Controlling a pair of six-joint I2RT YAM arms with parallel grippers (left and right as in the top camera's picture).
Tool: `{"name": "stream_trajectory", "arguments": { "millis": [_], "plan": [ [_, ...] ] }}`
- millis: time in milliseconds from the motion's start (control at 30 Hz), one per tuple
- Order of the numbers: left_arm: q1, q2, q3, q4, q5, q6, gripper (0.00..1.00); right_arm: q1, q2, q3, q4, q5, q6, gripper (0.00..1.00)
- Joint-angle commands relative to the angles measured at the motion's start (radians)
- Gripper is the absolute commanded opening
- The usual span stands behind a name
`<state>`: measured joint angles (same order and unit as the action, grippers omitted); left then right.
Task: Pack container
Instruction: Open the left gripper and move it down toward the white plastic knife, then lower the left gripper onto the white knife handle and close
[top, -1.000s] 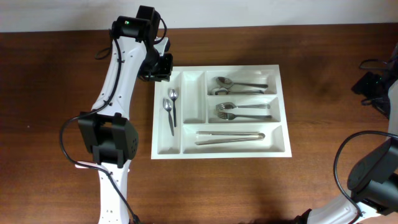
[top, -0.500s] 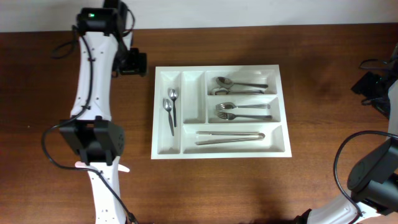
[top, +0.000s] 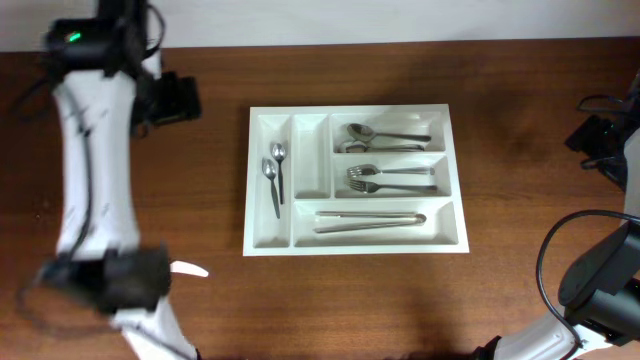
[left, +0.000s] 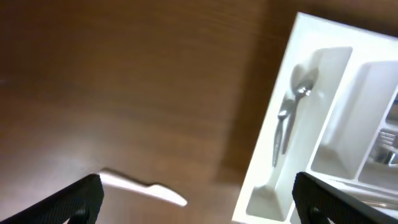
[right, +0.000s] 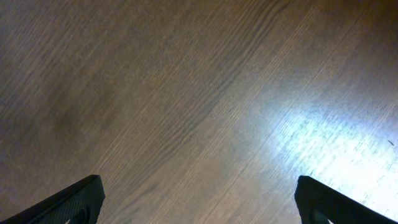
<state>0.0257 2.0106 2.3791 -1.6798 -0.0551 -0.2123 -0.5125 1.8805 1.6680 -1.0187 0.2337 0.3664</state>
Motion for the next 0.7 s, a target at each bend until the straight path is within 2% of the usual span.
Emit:
{"name": "stream_trajectory", "arguments": {
  "millis": [0,67,100,167,200,433,533,667],
  "plan": [
    [0.044,-0.229,-0.239,-0.008,-0.105,-0.122,0.99,0.002,0.003,0.017,0.002,0.002,0.005,0.99],
    [0.069,-0.329,-0.379,-0.008,-0.138,-0.211,0.99,0.002,0.003,0.017,0.002,0.002,0.005,0.99],
    [0.095,-0.421,-0.511,0.004,-0.171,-0.316,0.99,0.002,0.003,0.017,0.002,0.002,0.005,0.99],
    [0.122,-0.515,-0.653,0.041,-0.17,-0.433,0.99,0.002,0.003,0.017,0.002,0.002,0.005,0.99],
    [0.142,-0.592,-0.776,0.079,-0.167,-0.562,0.99,0.002,0.003,0.017,0.002,0.002,0.004,0.99],
    [0.161,-0.738,-1.091,0.133,-0.17,-1.157,0.99,0.002,0.003,0.017,0.002,0.002,0.004,0.98],
    [0.161,-0.742,-1.173,0.176,-0.171,-1.306,0.99,0.002,0.003,0.017,0.002,0.002,0.005,0.99],
    [0.167,-0.74,-1.262,0.322,-0.17,-1.35,0.99,0.002,0.003,0.017,0.002,0.002,0.005,0.99]
  ]
}}
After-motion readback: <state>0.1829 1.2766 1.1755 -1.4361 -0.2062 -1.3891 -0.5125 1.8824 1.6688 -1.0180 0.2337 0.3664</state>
